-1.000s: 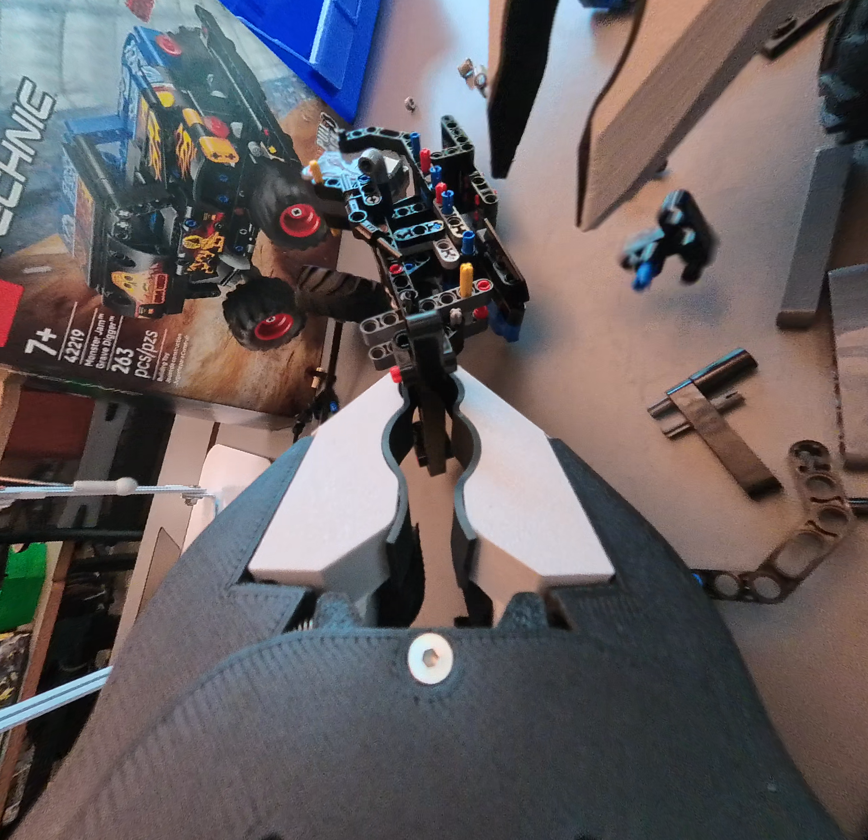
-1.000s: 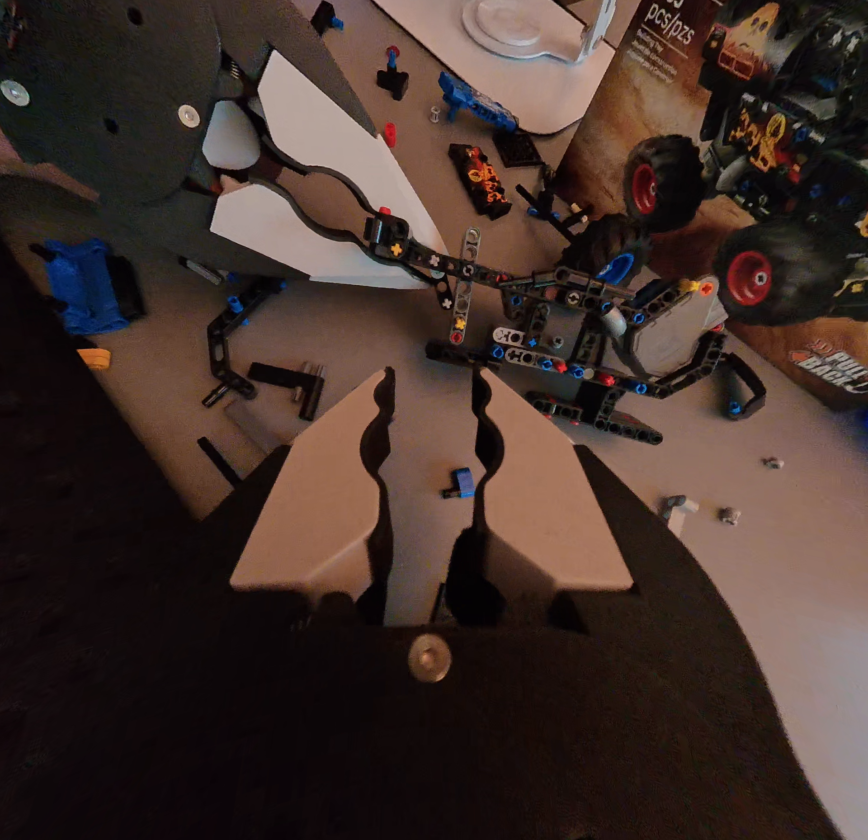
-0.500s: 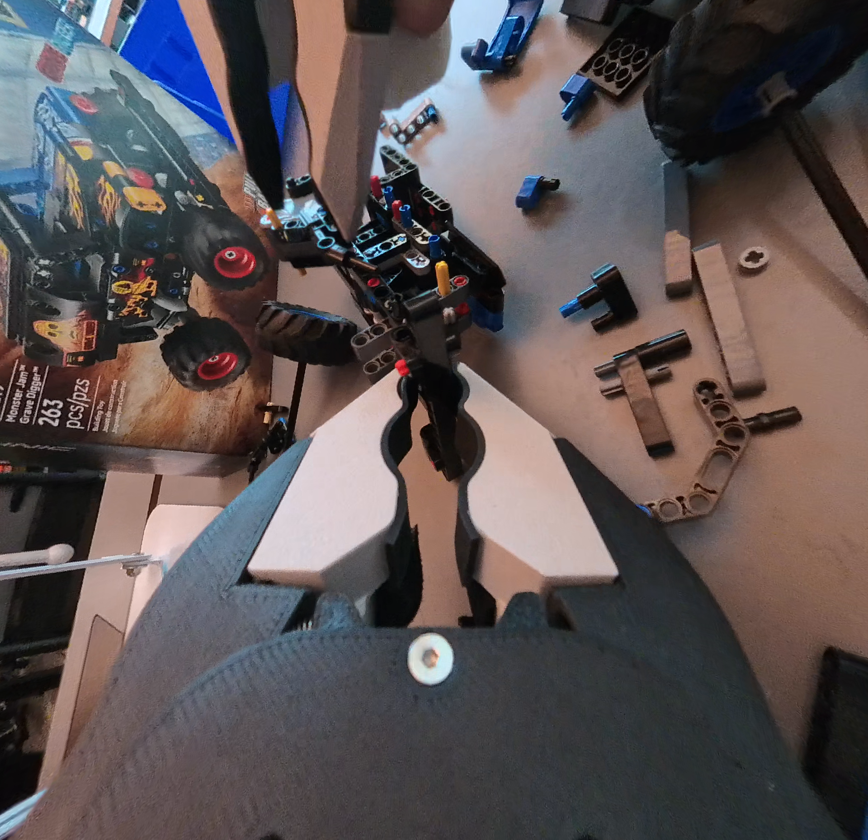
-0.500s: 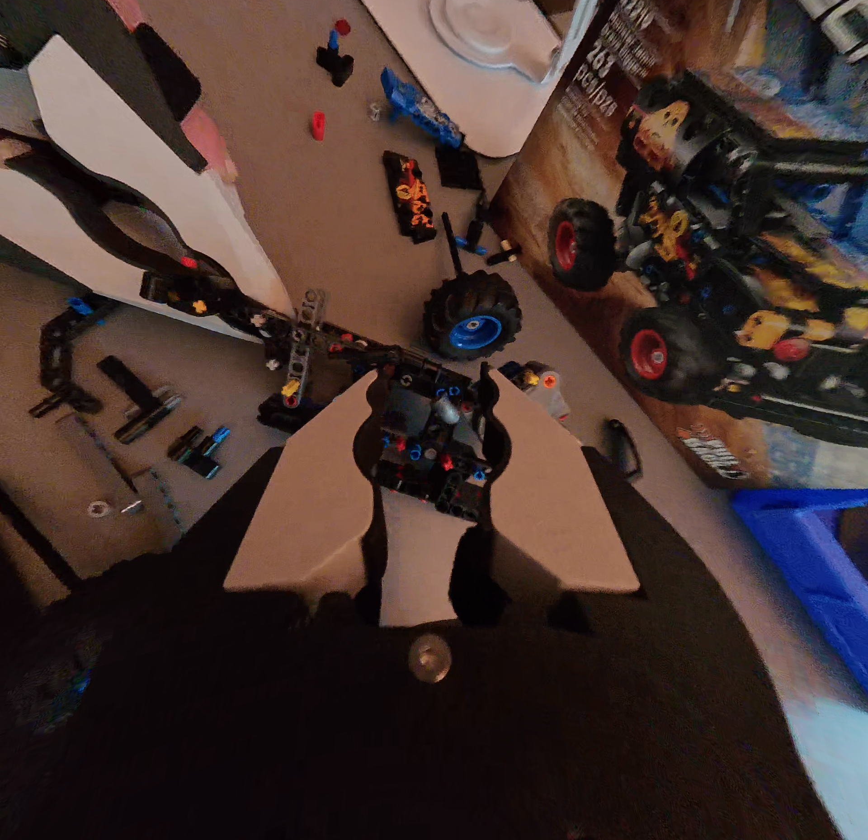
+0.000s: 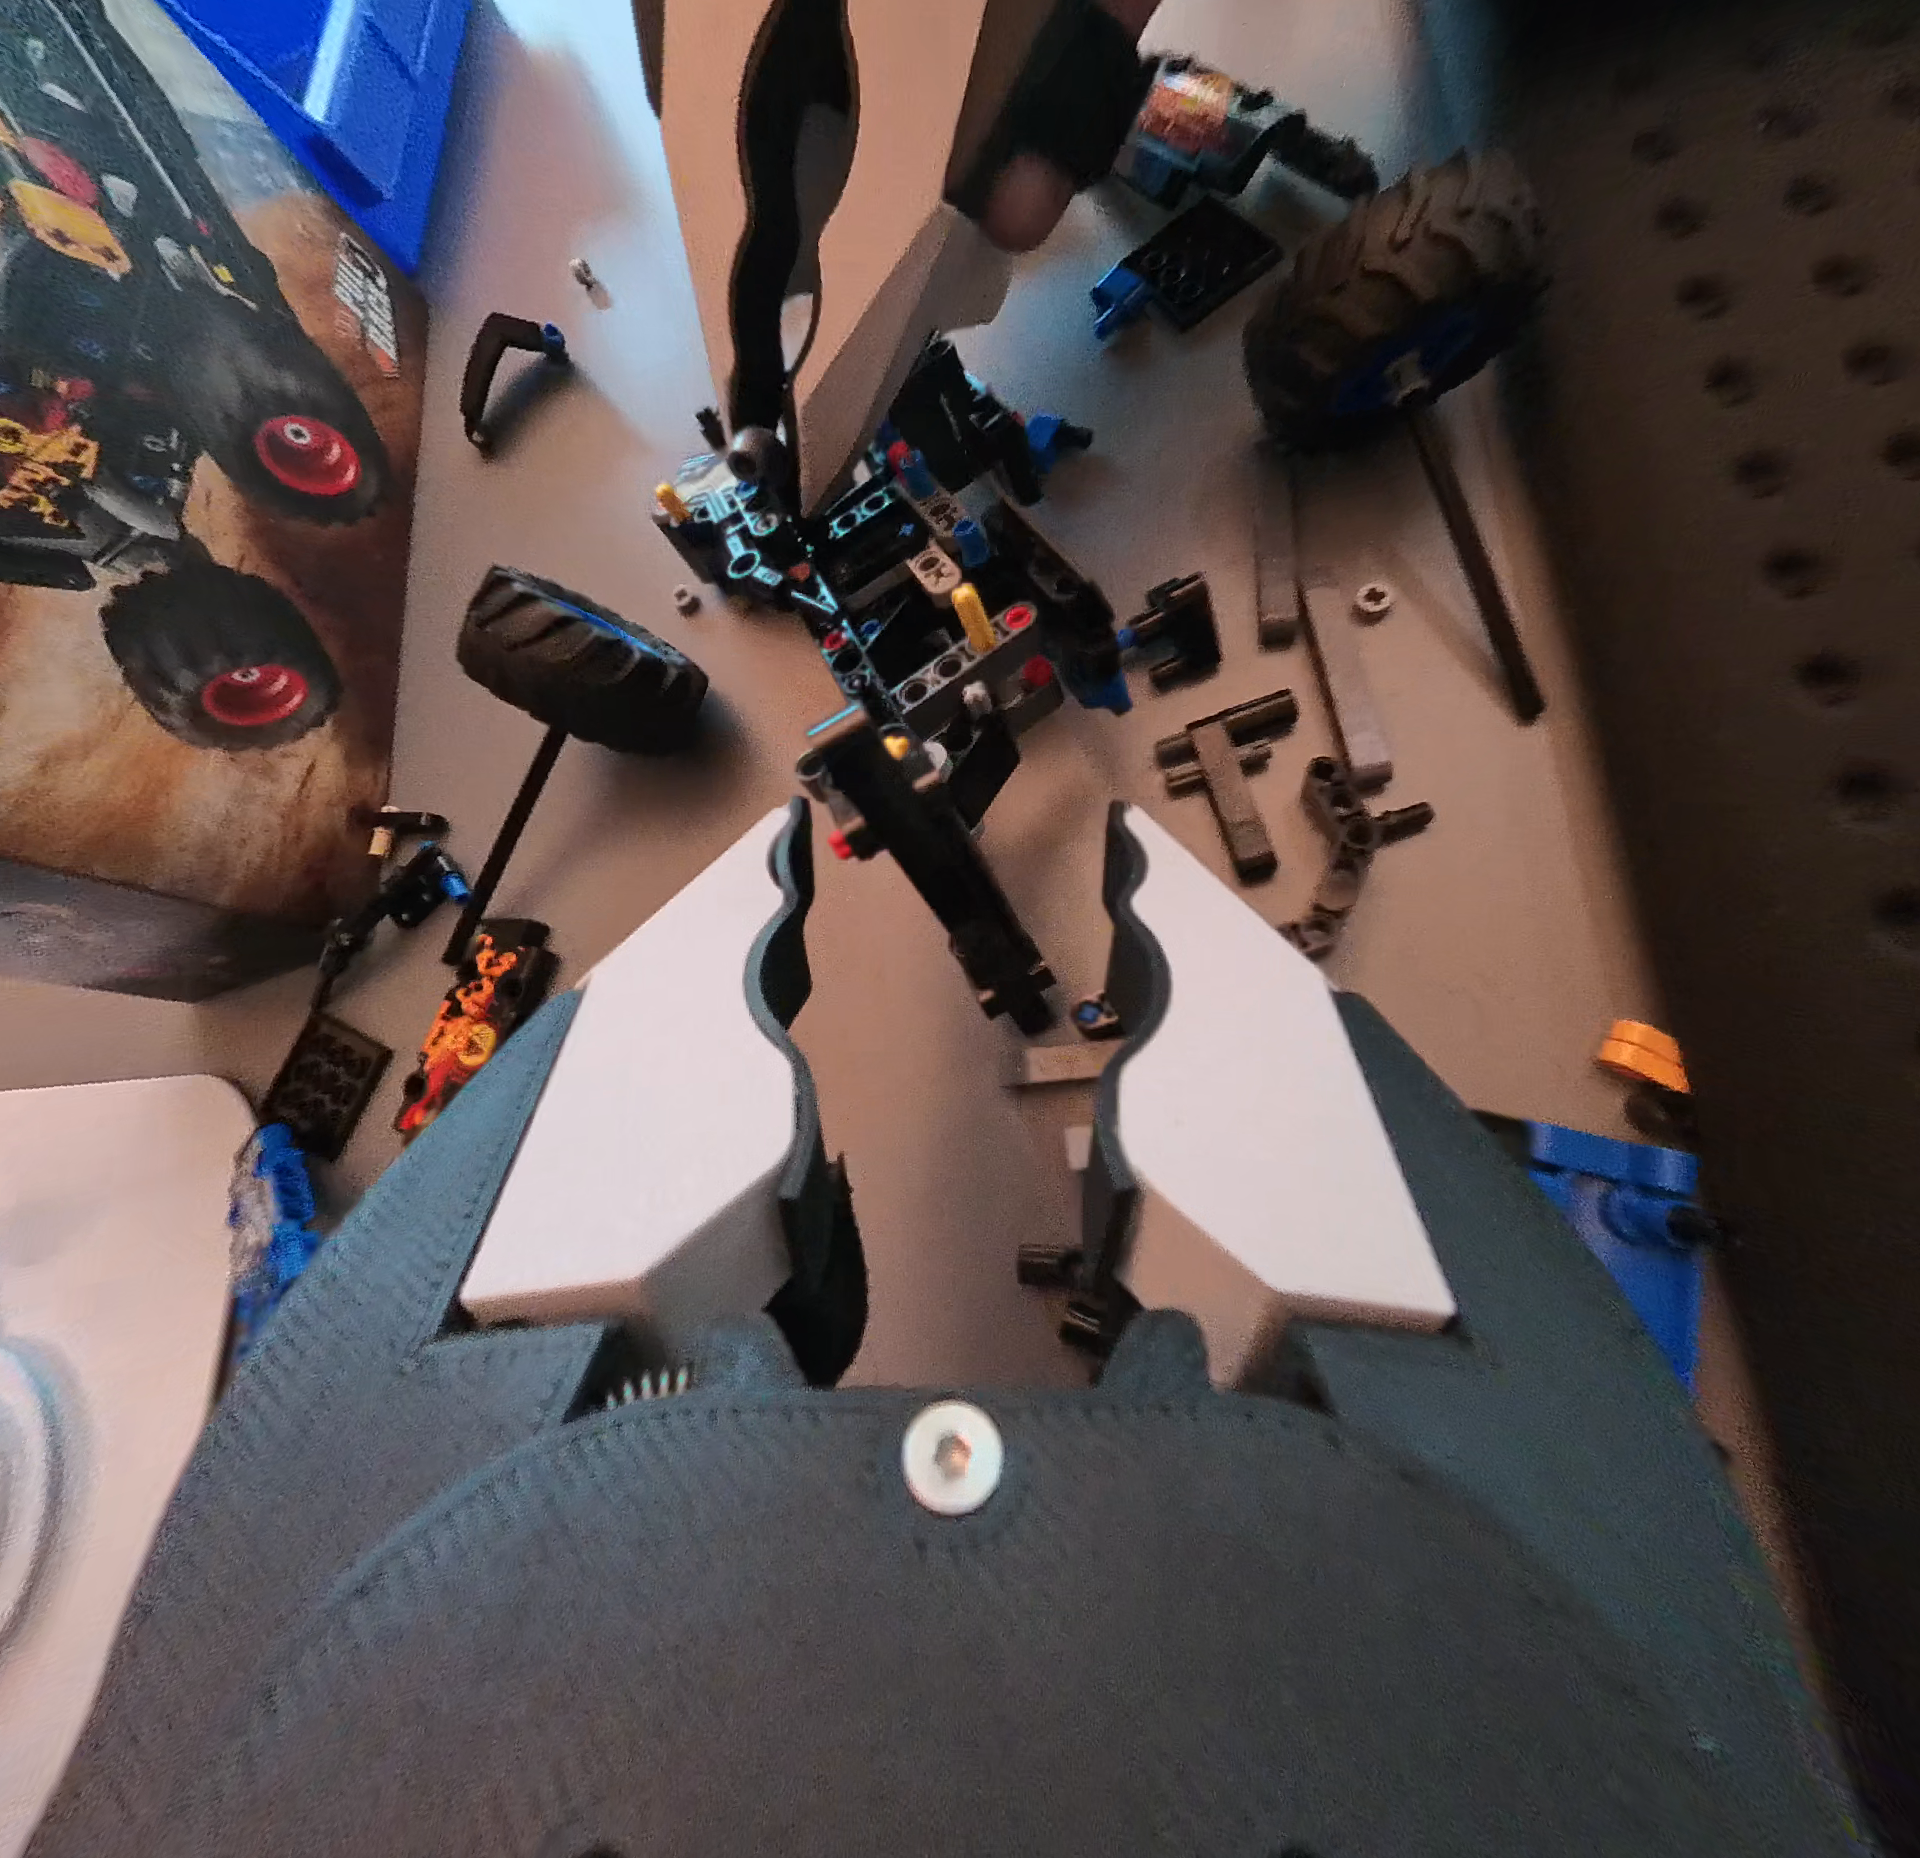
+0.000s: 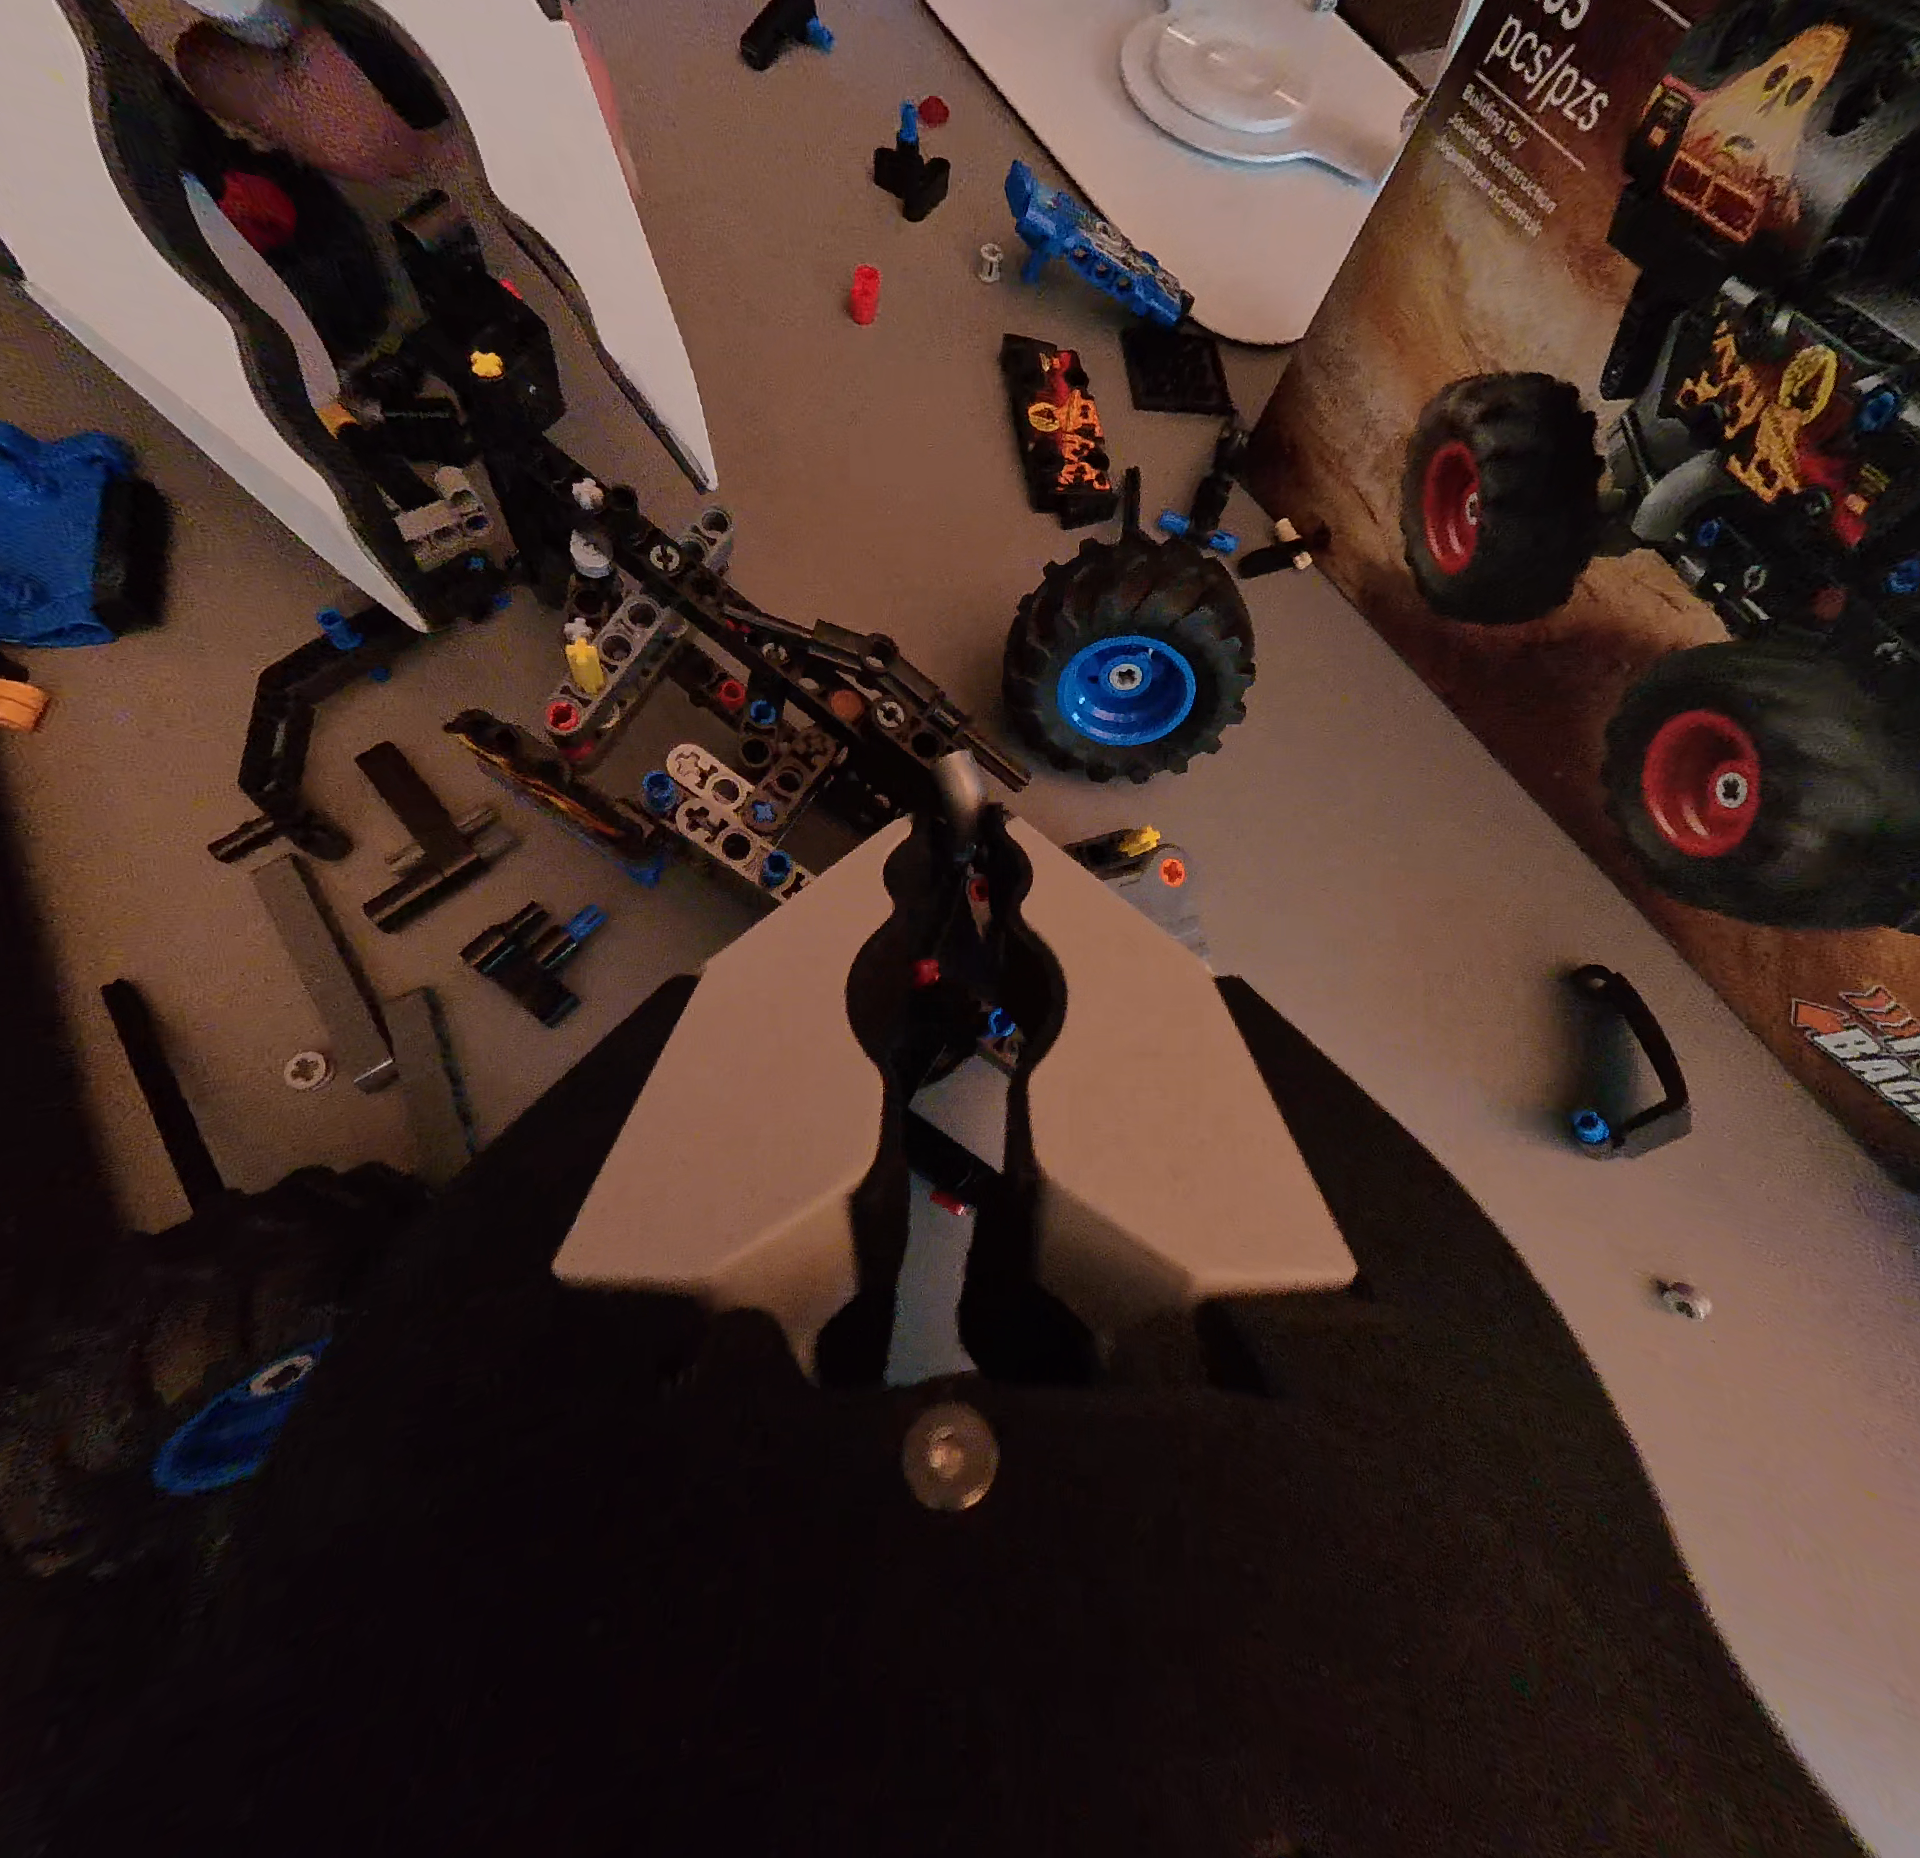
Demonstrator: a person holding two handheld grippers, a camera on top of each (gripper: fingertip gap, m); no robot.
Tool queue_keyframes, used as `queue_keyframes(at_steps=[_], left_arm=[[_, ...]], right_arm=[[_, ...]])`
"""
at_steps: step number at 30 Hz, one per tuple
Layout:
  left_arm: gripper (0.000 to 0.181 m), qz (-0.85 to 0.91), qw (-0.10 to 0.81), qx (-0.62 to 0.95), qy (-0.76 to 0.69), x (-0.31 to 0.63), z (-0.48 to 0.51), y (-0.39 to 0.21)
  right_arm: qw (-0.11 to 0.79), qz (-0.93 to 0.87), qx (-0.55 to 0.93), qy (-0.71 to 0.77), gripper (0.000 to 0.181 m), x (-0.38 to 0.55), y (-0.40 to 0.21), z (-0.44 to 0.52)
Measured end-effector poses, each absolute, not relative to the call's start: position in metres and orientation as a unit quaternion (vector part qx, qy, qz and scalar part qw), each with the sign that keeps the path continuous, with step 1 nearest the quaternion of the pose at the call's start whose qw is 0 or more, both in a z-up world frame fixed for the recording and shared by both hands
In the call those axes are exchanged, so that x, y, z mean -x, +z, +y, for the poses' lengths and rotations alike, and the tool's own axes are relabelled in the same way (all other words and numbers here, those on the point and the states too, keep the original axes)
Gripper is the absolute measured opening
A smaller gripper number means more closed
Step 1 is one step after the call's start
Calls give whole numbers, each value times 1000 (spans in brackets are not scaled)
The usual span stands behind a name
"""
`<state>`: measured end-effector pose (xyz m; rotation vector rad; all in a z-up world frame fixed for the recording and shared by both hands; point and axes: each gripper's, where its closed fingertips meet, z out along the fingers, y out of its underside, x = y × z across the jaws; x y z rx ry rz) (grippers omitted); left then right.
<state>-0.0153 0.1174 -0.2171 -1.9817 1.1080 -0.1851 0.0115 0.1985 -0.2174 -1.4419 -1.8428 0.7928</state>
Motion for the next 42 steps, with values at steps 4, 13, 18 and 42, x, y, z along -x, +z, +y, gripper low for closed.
queue_keyframes(at_steps=[4, 13, 18, 42], left_arm=[[53, 422, 453, 781, -80, 19, 121, -193], [31, 389, 429, 812, -74, -10, 162, -189], [19, 353, 386, 848, -83, -7, 176, -212], [20, 266, 395, 838, -265, -5, 180, -212]], right_arm=[[336, -707, 544, 302, 7, -12, -216, 197], [369, -715, 517, 294, 5, -4, -207, 185], [386, -710, 522, 271, 4, -6, -205, 193], [348, -705, 514, 344, 31, -39, -200, 180]])
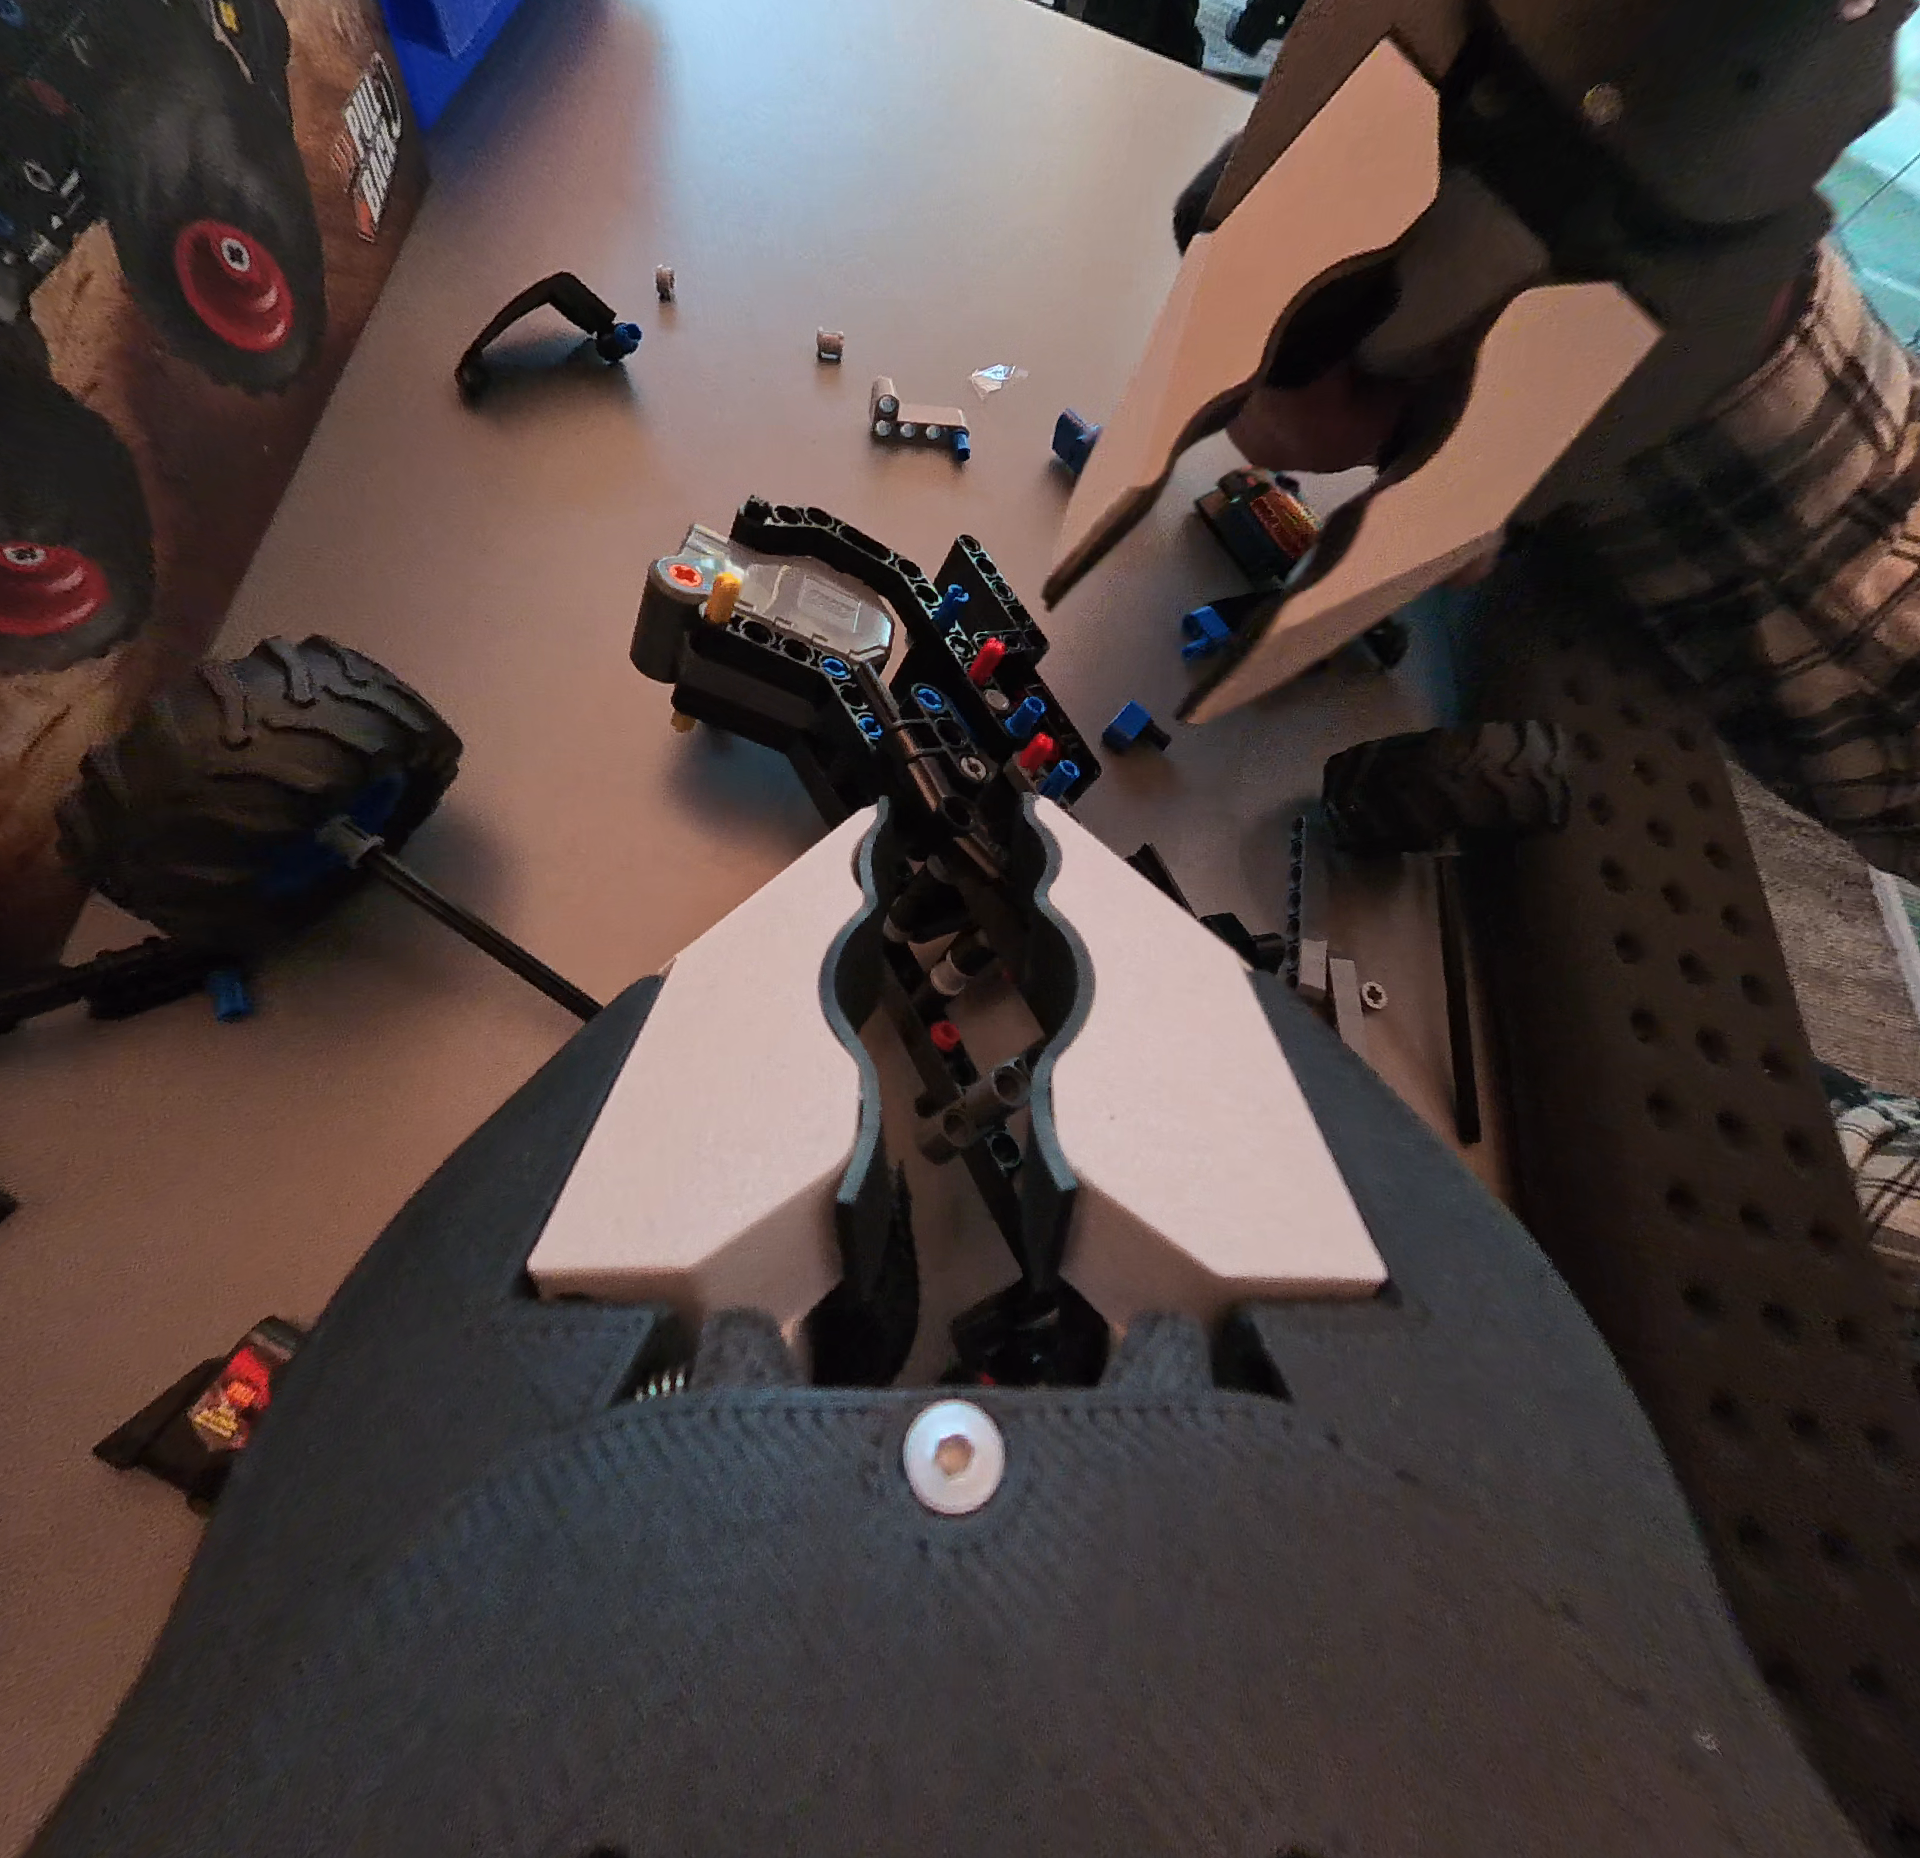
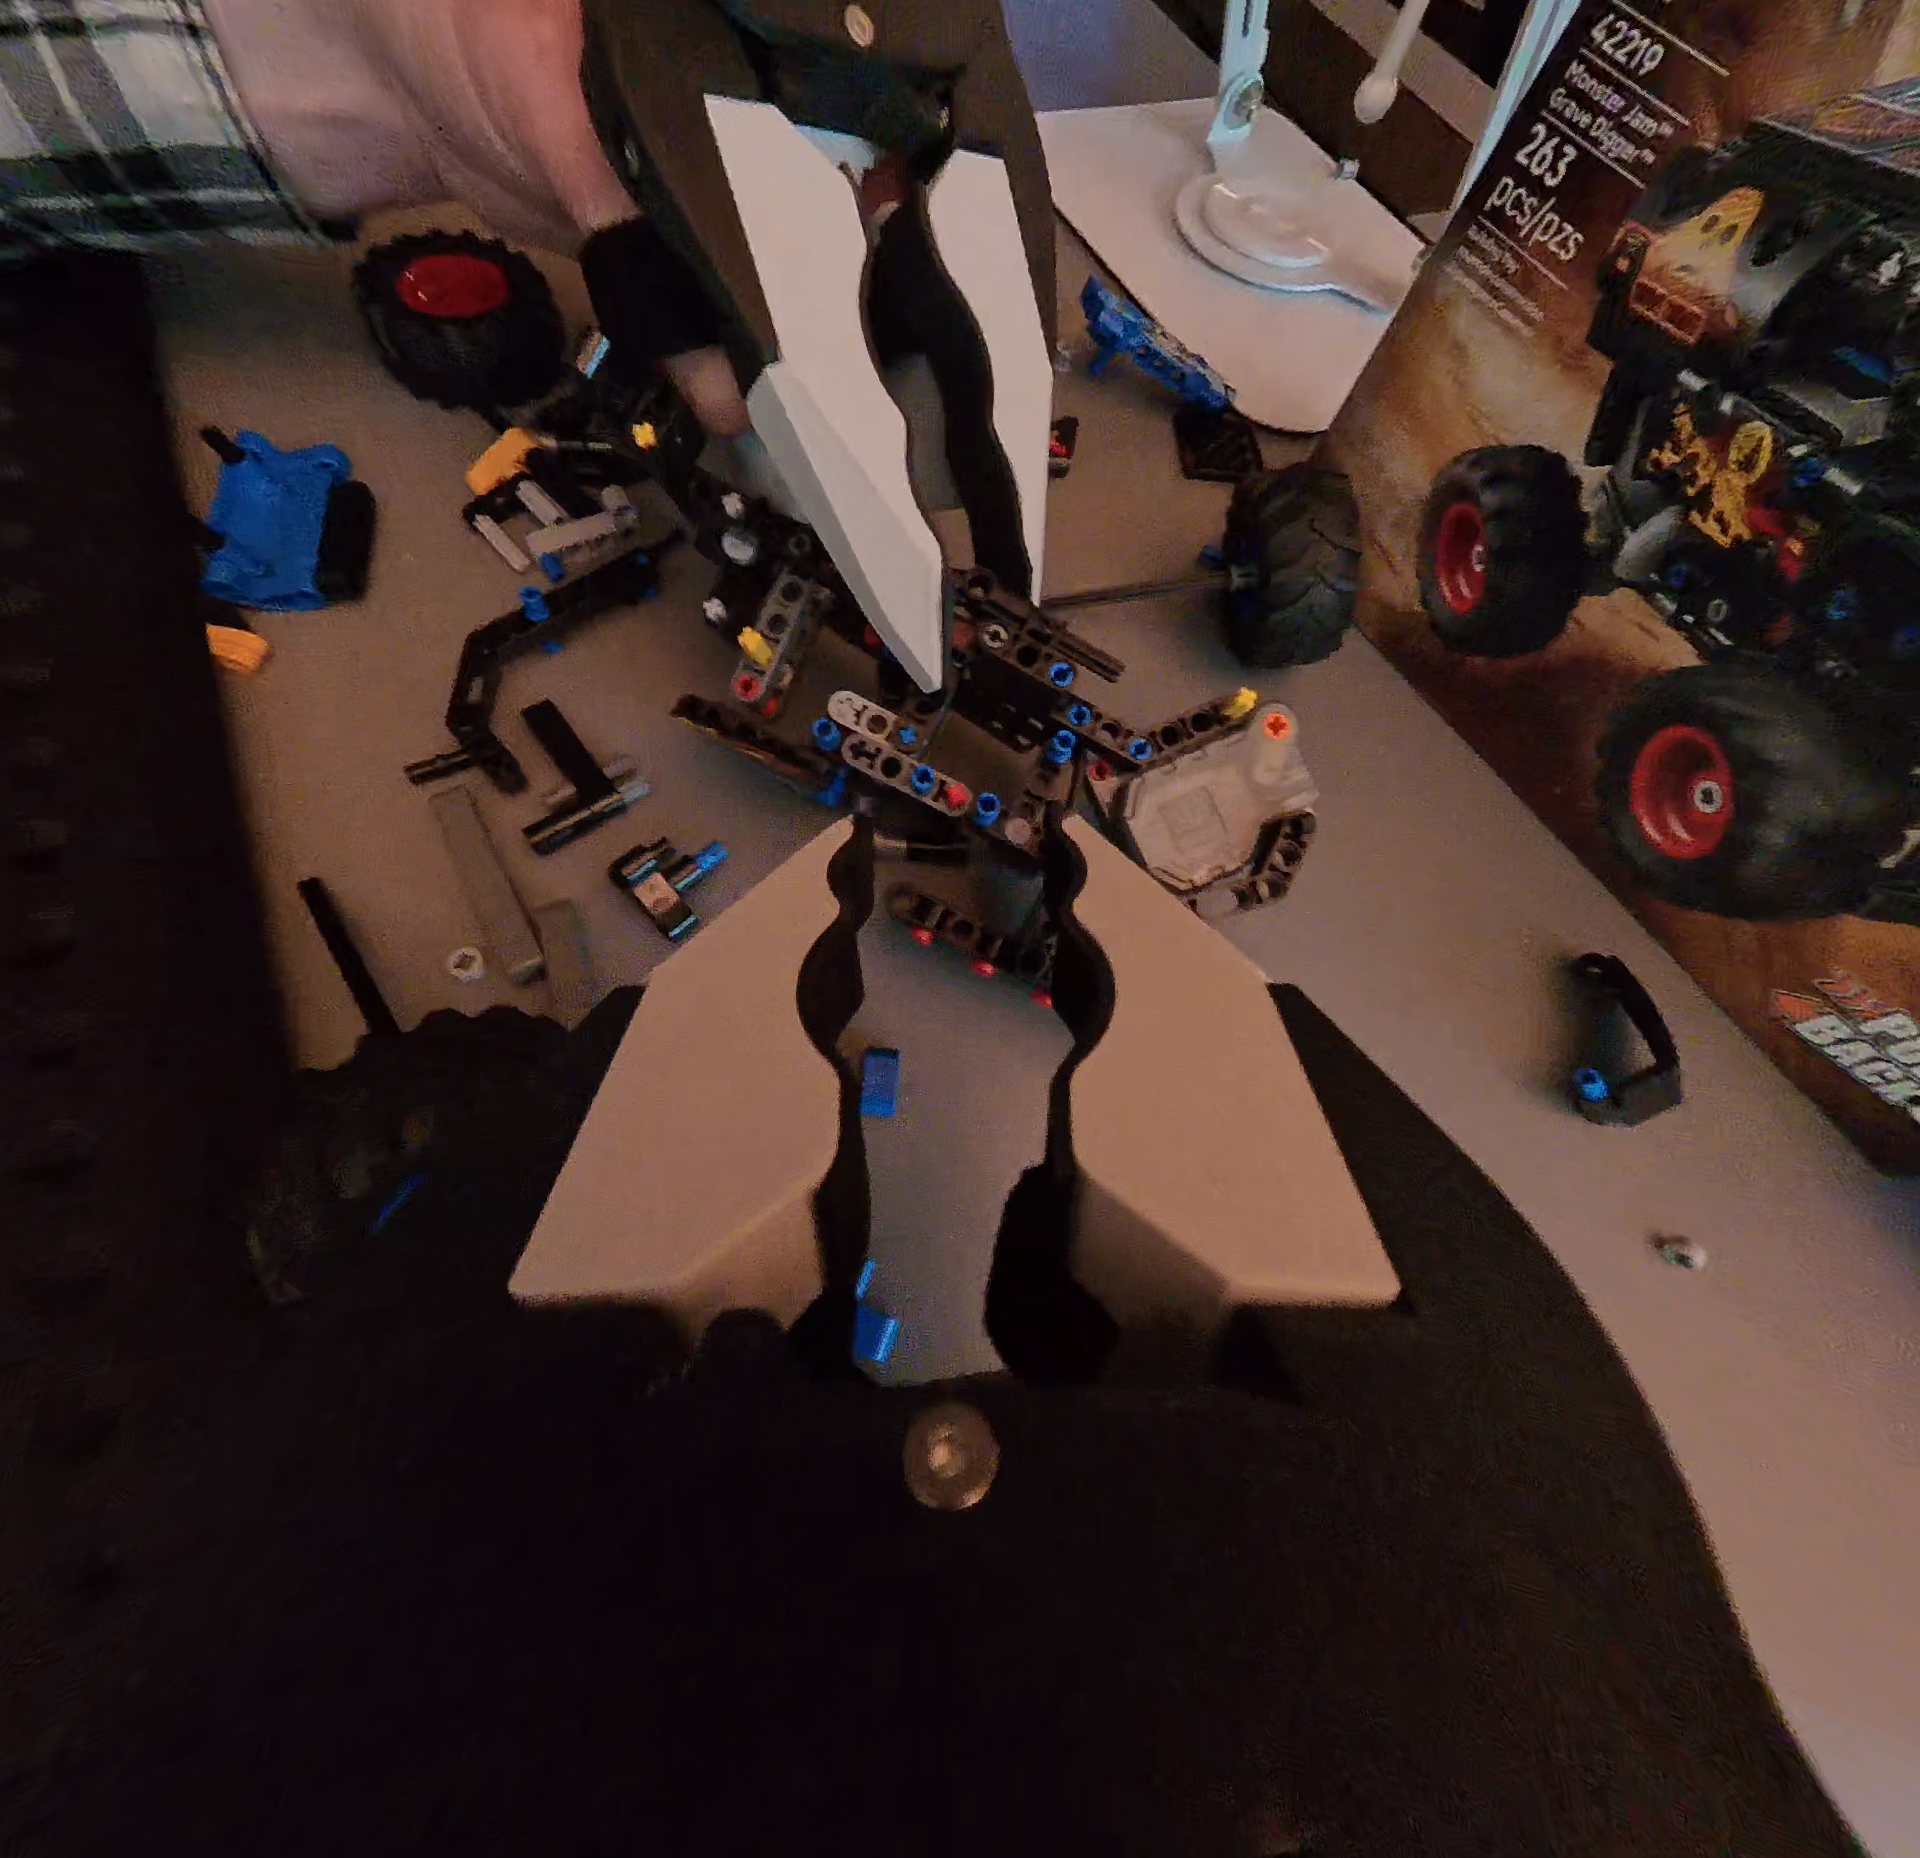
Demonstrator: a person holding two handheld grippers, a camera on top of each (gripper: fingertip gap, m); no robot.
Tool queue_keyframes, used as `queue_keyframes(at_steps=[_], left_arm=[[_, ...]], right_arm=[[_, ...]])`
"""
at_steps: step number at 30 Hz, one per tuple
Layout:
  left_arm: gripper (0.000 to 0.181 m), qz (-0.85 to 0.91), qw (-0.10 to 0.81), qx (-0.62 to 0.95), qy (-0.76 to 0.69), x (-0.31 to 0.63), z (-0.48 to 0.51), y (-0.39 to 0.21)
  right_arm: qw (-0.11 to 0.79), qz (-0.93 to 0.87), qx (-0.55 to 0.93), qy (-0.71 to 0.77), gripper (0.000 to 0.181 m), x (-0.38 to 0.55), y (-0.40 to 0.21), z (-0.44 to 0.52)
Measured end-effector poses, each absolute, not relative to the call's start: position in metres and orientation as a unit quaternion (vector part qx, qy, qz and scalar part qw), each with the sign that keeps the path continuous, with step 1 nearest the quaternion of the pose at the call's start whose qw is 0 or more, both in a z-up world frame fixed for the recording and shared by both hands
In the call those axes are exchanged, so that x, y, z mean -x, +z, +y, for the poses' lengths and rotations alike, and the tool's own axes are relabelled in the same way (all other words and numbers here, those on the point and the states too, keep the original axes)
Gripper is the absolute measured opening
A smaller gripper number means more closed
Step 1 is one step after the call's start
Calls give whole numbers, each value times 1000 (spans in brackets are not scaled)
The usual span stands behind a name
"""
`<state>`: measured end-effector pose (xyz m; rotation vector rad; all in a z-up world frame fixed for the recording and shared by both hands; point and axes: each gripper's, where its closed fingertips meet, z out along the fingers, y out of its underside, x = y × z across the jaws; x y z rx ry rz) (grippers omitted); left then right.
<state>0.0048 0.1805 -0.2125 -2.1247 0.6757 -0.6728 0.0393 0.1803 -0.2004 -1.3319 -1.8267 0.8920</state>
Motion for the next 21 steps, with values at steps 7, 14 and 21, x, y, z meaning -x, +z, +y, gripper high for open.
queue_keyframes(at_steps=[7, 14, 21], left_arm=[[21, 269, 389, 836, -279, -7, 177, -212], [21, 287, 389, 829, -282, -8, 172, -211], [18, 284, 388, 832, -278, -10, 170, -216]], right_arm=[[338, -734, 510, 295, 11, -25, -217, 182], [334, -748, 495, 289, 1, -26, -219, 176], [334, -731, 503, 317, 0, -29, -216, 174]])
